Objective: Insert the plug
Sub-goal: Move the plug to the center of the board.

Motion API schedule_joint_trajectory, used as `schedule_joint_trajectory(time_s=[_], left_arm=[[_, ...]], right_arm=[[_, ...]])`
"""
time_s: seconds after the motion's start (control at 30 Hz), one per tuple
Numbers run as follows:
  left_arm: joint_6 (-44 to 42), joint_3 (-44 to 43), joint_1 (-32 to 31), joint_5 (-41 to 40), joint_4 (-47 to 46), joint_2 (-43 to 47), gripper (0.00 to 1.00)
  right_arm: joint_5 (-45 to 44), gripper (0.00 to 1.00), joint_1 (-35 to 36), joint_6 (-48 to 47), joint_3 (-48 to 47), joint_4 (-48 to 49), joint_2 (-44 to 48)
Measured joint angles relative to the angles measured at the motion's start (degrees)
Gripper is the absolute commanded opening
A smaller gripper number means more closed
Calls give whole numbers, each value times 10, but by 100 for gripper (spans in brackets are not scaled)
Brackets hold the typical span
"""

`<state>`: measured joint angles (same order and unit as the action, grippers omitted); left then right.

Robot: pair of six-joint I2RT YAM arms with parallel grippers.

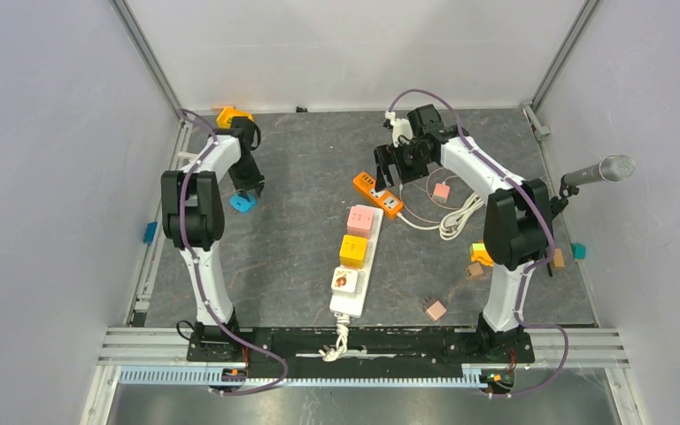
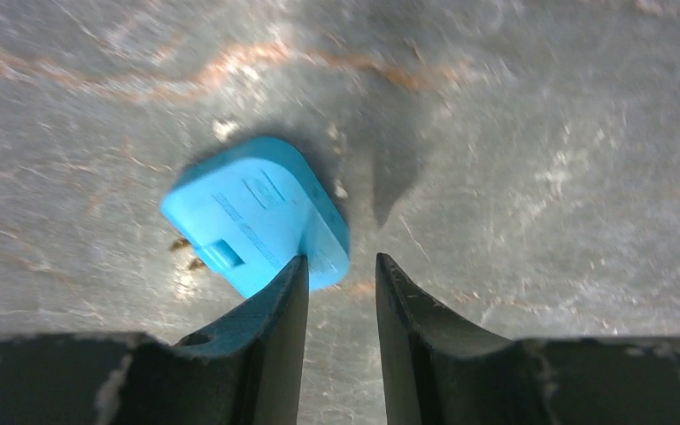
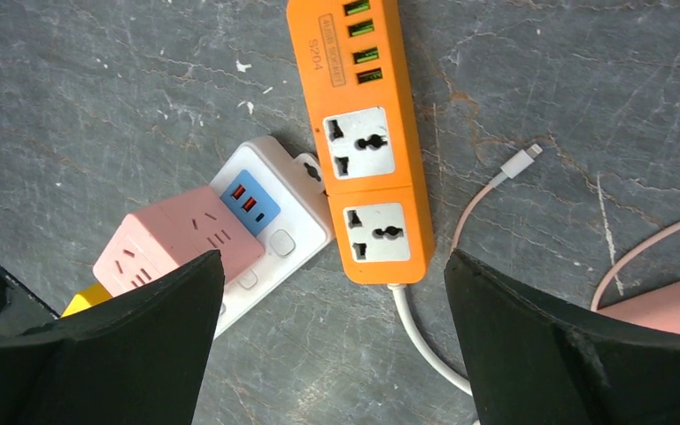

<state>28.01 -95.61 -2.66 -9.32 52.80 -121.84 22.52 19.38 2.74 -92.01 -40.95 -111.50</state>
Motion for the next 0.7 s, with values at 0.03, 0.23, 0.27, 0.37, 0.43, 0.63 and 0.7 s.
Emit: schedule_joint_trajectory(time_s=[0.03, 0.23, 0.27, 0.37, 0.43, 0.63, 0.7], left_arm=[[0, 11, -3, 9, -6, 8, 41], [0, 60, -59, 70, -32, 27, 40], [0, 69, -77, 80, -34, 26, 40], [-2, 80, -126, 85, -35, 28, 42], [-2, 90, -155, 85, -41, 35, 45], [-1, 129, -180, 115, -63, 79, 48], [-1, 123, -168, 124, -67, 94, 46]], right_arm=[[3, 98, 0, 1, 0, 1, 0], [30, 98, 0, 21, 0, 24, 3], [35, 98, 0, 26, 0, 31, 5], [46, 98, 0, 36, 0, 48, 9], [51, 98, 2, 41, 0, 60, 11], [66, 98, 11, 48, 0, 82, 12], [73, 98, 17, 49, 3, 90, 13]])
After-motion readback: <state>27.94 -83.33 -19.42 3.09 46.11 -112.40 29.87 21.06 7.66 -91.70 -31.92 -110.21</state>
